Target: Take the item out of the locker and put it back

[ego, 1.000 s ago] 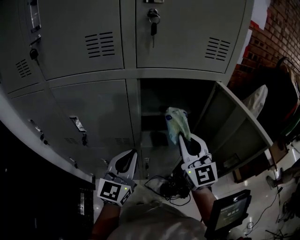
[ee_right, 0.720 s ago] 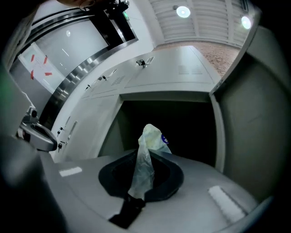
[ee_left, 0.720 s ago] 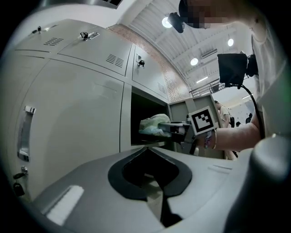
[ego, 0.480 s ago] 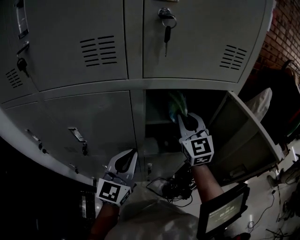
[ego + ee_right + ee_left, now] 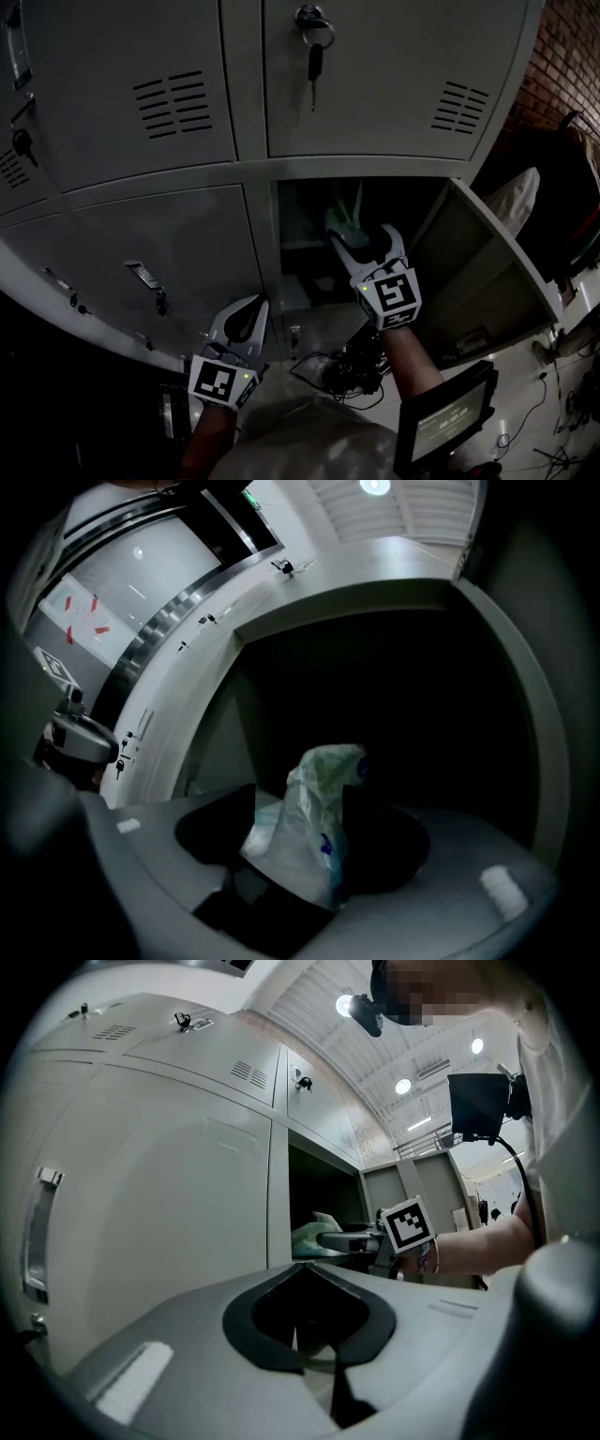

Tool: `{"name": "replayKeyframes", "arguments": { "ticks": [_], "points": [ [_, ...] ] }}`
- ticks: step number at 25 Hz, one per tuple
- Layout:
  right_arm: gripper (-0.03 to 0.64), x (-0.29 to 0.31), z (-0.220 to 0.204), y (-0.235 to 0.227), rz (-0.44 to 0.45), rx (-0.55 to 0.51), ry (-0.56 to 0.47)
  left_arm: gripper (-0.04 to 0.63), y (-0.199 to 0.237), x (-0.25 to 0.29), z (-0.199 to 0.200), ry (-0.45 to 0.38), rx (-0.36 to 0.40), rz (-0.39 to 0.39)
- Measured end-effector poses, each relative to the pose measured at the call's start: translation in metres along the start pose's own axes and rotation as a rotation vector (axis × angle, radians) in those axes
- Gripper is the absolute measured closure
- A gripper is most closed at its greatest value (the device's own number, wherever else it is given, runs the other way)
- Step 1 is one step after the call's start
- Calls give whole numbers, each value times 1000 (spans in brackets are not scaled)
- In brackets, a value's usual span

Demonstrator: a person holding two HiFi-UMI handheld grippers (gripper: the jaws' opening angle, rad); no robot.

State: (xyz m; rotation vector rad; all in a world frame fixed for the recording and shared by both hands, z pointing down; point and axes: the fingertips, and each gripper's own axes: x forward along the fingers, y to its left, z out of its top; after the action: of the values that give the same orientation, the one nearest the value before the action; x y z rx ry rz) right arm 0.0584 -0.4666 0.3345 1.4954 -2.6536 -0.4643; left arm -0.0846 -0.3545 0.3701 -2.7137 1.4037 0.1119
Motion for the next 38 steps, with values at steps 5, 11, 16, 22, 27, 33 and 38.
{"name": "replayKeyframes", "arguments": {
  "ticks": [5,11,16,22,27,33,38],
  "points": [
    [452,-42,42,-3,-106,11,-142,590,0,-9,4,-5,0,-1],
    [609,-86,24,30,-107,42,-45,591,-6,-23,2,0,-30,-33],
    [612,-134,20,64,-85,71,-27,591,-49,-55,-4,17,-46,-70],
    [616,-219,32,90,-36,108,-63,591,-117,-118,-8,38,-49,-12],
    [617,-308,27,123,29,168,-36,591,-183,-163,-9,54,-33,33],
    [617,-370,40,164,100,192,-16,591,-216,-202,9,34,-41,55],
    [617,-373,59,167,69,170,-31,590,-220,-210,22,19,-30,32]
  ]
}}
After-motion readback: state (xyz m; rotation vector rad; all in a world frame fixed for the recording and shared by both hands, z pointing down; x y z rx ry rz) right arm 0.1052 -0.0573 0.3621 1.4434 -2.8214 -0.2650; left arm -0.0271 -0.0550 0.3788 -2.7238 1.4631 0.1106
